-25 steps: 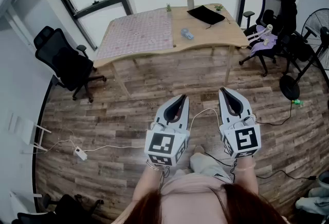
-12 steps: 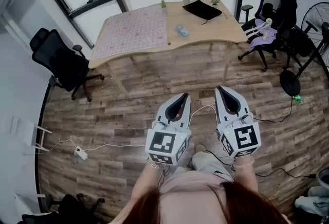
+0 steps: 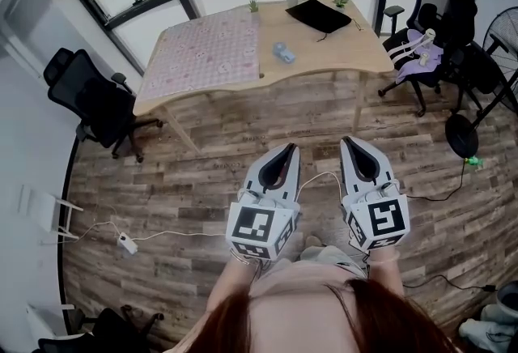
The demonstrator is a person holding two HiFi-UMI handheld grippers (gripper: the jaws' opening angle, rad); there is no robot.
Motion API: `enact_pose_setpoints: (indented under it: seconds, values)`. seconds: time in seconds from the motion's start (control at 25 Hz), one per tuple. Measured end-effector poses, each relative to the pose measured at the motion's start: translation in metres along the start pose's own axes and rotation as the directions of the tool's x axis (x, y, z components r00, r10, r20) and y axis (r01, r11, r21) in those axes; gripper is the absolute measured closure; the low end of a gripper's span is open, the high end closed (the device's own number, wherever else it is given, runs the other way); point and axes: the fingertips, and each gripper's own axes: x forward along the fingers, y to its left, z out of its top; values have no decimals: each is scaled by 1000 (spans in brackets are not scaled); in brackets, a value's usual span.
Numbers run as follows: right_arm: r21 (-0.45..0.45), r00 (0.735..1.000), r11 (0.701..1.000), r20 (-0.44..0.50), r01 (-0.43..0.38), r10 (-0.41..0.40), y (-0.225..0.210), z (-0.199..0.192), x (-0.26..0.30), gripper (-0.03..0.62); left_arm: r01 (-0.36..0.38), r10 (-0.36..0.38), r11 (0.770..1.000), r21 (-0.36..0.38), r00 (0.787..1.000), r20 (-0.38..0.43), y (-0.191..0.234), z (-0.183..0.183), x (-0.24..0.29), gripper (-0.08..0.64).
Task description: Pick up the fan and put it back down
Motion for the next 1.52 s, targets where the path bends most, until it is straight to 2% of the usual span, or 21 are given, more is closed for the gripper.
enact_pose_setpoints:
  seconds: [0.16,0.44,0.8,1.52]
  values:
    - [-22,1000,1000,-2,-21,21,-15,-5,16,595,-14,14,1000,-11,1000,-4,4,1,23,547]
    - [-3,999,999,-11,-45,45,-33,-13,39,595,-28,27,1000,-14,999,-26,9,-5,51,548]
    - [12,998,998,-14,-65,65,-46,-19,82,595,-31,30,999,-27,999,-36,39,-4,89,548]
    - [7,998,999,-32,-49,49,-67,-14,227,595,8,-9,1000,-29,999,-46,147,8,184,548]
